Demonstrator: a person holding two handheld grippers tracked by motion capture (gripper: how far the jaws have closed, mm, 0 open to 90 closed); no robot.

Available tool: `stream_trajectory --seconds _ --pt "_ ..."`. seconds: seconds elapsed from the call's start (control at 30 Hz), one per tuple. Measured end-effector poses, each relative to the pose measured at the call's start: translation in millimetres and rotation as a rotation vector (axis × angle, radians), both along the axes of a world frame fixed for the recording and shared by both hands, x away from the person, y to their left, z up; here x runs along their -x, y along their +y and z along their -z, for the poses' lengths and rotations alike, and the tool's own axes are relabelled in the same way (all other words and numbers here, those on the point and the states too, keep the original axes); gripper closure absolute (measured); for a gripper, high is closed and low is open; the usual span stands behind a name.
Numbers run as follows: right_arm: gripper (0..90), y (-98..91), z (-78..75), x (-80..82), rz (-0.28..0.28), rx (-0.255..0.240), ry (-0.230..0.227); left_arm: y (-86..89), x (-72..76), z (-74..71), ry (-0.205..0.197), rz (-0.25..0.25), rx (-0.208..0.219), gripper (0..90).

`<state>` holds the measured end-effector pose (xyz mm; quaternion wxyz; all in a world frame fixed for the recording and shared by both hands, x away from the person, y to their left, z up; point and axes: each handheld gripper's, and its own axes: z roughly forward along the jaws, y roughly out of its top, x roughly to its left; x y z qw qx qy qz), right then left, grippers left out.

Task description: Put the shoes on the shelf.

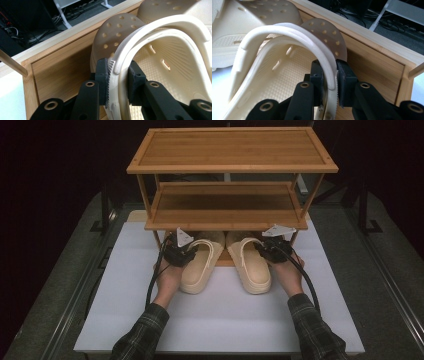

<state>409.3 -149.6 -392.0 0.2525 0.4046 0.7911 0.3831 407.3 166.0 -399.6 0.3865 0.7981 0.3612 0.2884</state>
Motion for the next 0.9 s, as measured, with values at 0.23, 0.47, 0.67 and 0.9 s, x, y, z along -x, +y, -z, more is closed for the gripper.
stream_trajectory --seconds 0.23,0.47,0.67,0.9 --pt "70.2 1.0 1.0 0.3 0.000 -0.017 0.012 5.6 0.4 0.0 0.038 0.031 0.033 63.1" --pt "48.7 -2.8 -1.4 4.1 -0.007 -0.041 0.048 16.0 6.4 -3.2 0.070 0.045 0.056 42.4" --pt "34.2 -18.6 -10.1 19.3 -0.007 -0.122 0.056 34.5 20.7 -11.6 0.104 0.106 0.078 27.2" --pt "12.4 -41.2 -8.3 41.5 -0.068 -0.164 0.120 54.2 42.4 -9.1 0.159 0.163 0.126 12.4"
